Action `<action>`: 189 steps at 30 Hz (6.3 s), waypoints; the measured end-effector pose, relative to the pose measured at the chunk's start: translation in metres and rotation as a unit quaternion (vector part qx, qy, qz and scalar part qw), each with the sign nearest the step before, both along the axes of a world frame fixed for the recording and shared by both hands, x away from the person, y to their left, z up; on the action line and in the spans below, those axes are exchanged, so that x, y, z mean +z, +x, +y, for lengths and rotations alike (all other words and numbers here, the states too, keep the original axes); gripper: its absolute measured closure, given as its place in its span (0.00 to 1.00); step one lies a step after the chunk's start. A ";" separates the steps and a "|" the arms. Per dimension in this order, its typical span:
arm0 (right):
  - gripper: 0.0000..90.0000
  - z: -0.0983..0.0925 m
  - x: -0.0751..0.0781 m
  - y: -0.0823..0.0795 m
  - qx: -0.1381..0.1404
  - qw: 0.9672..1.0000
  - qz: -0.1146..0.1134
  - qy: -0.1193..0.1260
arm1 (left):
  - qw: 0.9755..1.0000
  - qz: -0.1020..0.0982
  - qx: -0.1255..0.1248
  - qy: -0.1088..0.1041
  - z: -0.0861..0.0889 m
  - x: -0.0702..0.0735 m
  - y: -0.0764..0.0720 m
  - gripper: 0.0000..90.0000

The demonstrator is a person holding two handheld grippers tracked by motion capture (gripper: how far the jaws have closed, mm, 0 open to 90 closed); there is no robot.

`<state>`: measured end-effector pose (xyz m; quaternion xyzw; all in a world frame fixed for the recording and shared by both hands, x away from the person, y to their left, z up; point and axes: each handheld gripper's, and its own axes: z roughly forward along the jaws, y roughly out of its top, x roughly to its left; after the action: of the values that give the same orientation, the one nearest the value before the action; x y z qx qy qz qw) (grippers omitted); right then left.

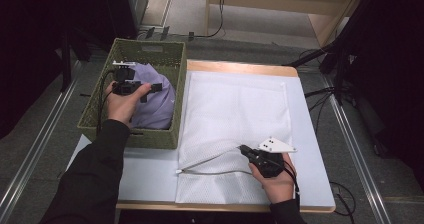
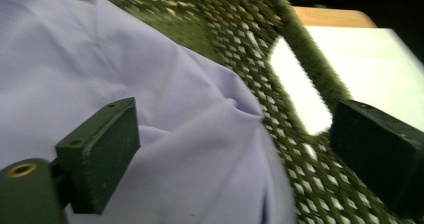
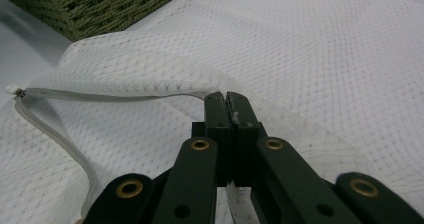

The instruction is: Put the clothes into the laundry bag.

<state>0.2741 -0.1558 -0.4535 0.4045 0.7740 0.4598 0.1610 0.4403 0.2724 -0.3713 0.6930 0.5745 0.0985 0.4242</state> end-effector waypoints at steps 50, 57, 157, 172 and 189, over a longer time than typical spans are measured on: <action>1.00 0.002 -0.003 0.000 0.006 1.000 0.006 -0.006 | 0.978 0.113 0.009 0.173 -0.014 -0.071 0.029 0.06; 1.00 0.002 -0.004 0.000 0.007 1.000 0.006 -0.007 | 0.971 0.101 -0.002 0.217 -0.016 -0.067 0.028 0.27; 1.00 0.003 -0.003 0.001 0.008 1.000 0.002 -0.005 | 0.970 -0.189 -0.121 -0.091 -0.104 0.060 -0.070 0.89; 1.00 0.001 -0.002 0.001 0.004 1.000 0.000 0.000 | 0.943 -0.200 -0.204 -0.170 -0.145 0.071 -0.099 0.88; 1.00 -0.005 0.001 0.001 -0.003 1.000 0.000 0.005 | 0.935 -0.181 -0.241 -0.187 -0.160 0.052 -0.121 0.88</action>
<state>0.2755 -0.1605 -0.4529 0.4074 0.7703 0.4636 0.1605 0.3194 0.1120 -0.3198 0.6892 0.3121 0.0075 0.6538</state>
